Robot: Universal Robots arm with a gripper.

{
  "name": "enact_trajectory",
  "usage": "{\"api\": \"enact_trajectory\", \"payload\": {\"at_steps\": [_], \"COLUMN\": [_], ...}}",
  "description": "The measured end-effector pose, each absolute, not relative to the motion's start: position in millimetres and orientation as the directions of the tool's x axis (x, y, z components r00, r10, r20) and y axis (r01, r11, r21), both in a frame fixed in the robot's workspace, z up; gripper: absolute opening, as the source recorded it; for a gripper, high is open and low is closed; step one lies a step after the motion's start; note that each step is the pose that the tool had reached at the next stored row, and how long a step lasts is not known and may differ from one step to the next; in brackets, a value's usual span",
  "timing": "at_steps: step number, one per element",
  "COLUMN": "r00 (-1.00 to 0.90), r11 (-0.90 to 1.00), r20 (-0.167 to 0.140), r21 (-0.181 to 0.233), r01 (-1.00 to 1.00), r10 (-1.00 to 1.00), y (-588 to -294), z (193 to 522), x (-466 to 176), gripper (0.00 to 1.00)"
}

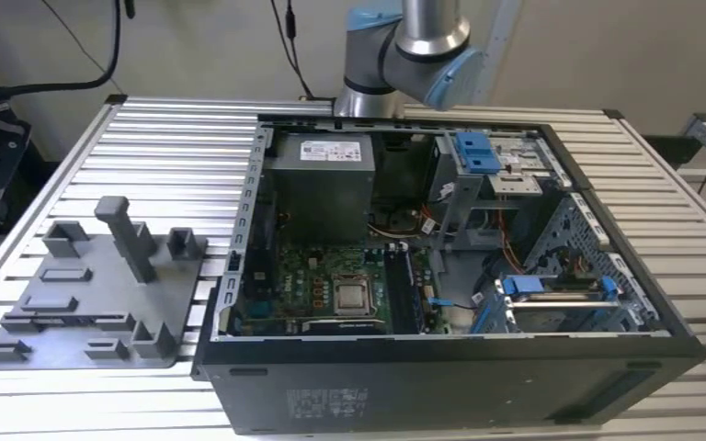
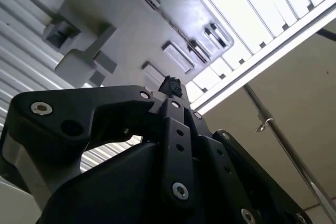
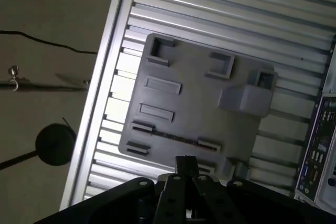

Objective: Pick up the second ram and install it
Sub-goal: 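Pick up the second ram and move it above second insertion slot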

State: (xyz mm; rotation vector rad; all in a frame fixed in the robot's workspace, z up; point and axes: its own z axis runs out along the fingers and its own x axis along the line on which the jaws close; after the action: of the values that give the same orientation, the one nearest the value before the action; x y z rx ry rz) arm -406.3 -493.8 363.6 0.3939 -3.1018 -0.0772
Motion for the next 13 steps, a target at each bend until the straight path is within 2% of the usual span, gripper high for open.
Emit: {"api": "enact_trajectory", "payload": {"at_steps": [13], "r00": [-0.931], "r11": [0.93], "r20": [0.008], "r21": [0.051], "r01": [-0.363], "r10": [-0.364], "y": [-493.8], "z": [363.6], "x": [-406.5], "gripper": [0.11]}}
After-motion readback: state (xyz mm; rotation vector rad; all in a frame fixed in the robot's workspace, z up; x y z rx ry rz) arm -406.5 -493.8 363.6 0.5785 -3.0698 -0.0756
